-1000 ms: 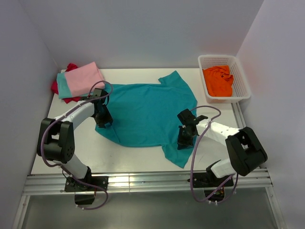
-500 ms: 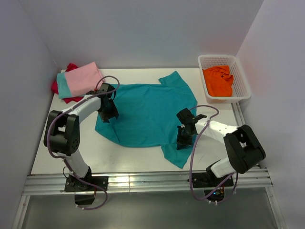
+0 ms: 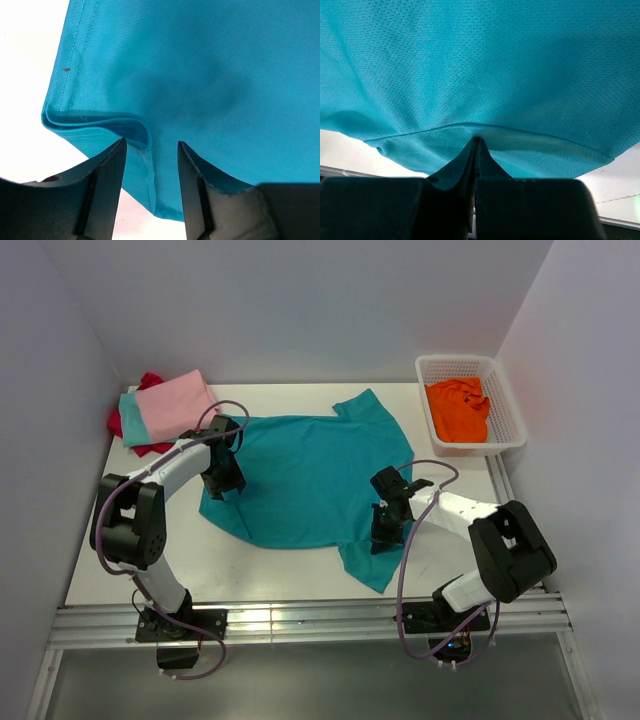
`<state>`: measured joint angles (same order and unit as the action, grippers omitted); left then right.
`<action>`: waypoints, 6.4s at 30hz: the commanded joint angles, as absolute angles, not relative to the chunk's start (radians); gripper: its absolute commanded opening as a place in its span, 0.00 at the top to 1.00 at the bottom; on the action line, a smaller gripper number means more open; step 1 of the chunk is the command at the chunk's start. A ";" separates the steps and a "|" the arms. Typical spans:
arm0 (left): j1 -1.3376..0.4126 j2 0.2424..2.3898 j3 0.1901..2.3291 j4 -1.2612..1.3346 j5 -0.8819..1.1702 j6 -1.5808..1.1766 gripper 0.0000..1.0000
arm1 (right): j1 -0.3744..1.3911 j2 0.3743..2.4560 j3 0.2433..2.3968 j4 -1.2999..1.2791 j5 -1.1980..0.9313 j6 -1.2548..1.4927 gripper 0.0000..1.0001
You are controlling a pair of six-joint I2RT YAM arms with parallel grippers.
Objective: Fold and stack the t-shirts
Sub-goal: Flatten out the tshirt, then grap the side of the flattened tshirt closest away from the robot with both arms, then fold the flattened tshirt in 1/3 of the way
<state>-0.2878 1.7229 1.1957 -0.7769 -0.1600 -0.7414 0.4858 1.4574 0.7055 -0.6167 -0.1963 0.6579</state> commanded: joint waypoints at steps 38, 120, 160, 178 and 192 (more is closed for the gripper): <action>-0.348 1.717 1.192 -0.902 -0.290 -0.799 1.00 | 0.456 1.511 0.695 -0.607 -0.172 0.589 1.00; -0.354 1.284 0.752 -0.890 -0.262 -1.108 0.41 | 0.454 0.926 0.387 -0.830 -0.114 0.973 0.58; -0.382 1.447 0.635 -0.807 -0.354 -1.216 0.90 | 0.454 0.953 0.506 -0.933 -0.061 0.865 1.00; -0.380 1.331 0.975 -1.046 -0.350 -1.175 1.00 | 0.453 1.040 0.863 -1.065 -0.018 0.819 1.00; -0.288 1.496 1.258 -1.054 -0.353 -1.057 1.00 | 0.359 1.298 1.129 -1.031 0.021 0.692 1.00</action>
